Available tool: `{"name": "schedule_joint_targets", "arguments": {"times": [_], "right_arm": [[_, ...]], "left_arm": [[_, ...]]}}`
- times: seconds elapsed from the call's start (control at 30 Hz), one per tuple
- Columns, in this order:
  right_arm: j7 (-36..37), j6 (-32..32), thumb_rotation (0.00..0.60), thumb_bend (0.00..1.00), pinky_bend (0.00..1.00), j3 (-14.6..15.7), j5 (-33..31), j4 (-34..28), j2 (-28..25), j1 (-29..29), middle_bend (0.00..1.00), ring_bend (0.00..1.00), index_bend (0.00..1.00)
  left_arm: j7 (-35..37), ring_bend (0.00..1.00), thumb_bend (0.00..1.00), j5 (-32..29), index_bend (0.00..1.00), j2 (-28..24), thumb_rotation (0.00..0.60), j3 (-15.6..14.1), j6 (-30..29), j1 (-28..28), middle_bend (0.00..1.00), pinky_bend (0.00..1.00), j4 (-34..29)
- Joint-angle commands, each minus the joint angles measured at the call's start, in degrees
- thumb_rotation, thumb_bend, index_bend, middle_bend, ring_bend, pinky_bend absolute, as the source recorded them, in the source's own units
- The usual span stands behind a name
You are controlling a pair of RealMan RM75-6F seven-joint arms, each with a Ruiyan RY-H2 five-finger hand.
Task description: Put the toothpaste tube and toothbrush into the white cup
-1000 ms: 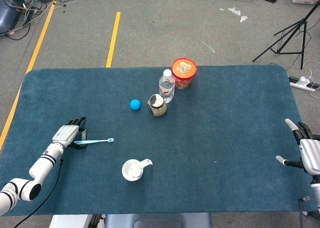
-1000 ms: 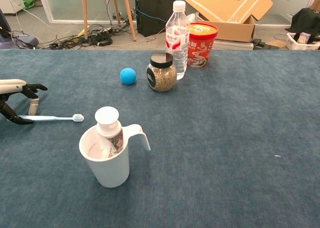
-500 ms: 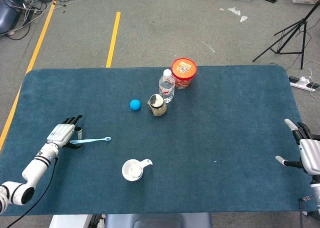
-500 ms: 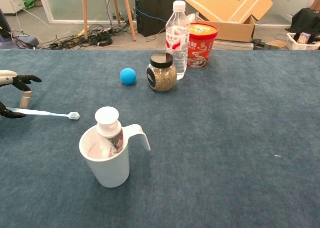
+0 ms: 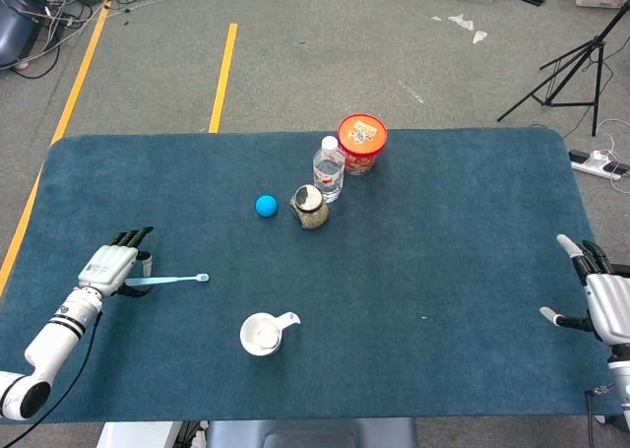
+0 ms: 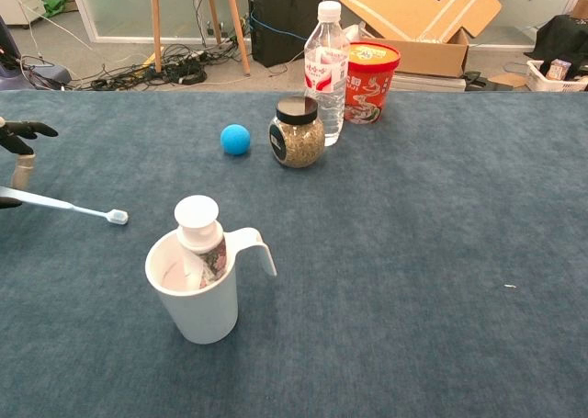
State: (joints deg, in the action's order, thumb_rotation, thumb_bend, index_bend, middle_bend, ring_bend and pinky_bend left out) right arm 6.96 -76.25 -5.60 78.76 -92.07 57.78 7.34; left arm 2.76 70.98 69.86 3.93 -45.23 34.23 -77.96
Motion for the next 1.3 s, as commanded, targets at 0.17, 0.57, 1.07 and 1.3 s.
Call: {"name": "schedule_joint_targets", "arguments": {"times": [0.17, 0.57, 1.07, 1.3], "right_arm": [[0.16, -0.36, 0.600, 0.00, 0.62, 0.04, 0.19, -0.06, -0.06, -0.18, 0.19, 0.08, 0.05], [-0.25, -0.59, 0.600, 0.00, 0.62, 0.19, 0.58, -0.23, 0.06, -0.21, 0.19, 0.08, 0.05], [0.02, -0.65, 0.600, 0.00, 0.62, 0.15, 0.52, -0.20, -0.06, -0.26, 0.19, 0.08, 0.05], [-0.02, -0.66, 0.600, 0.00, 0.62, 0.20, 0.62, -0.26, -0.09, -0.27, 0.19, 0.08, 0.05]], "left_arm": [[-2.04, 0.00, 0.27, -0.47, 0.57, -2.79, 0.600, -0.03, -2.08, -0.98, 0.04, 0.07, -3.39], [-4.50, 0.00, 0.27, -0.18, 0.57, -6.82, 0.600, -0.28, -5.35, -2.59, 0.04, 0.07, -9.36], [-6.24, 0.00, 0.27, 0.37, 0.57, -9.49, 0.600, 0.23, -7.24, -2.88, 0.04, 0.07, -14.07], [-7.39, 0.00, 0.27, 0.97, 0.57, -11.11, 0.600, 0.26, -8.16, -3.04, 0.04, 0.07, -16.68]]}}
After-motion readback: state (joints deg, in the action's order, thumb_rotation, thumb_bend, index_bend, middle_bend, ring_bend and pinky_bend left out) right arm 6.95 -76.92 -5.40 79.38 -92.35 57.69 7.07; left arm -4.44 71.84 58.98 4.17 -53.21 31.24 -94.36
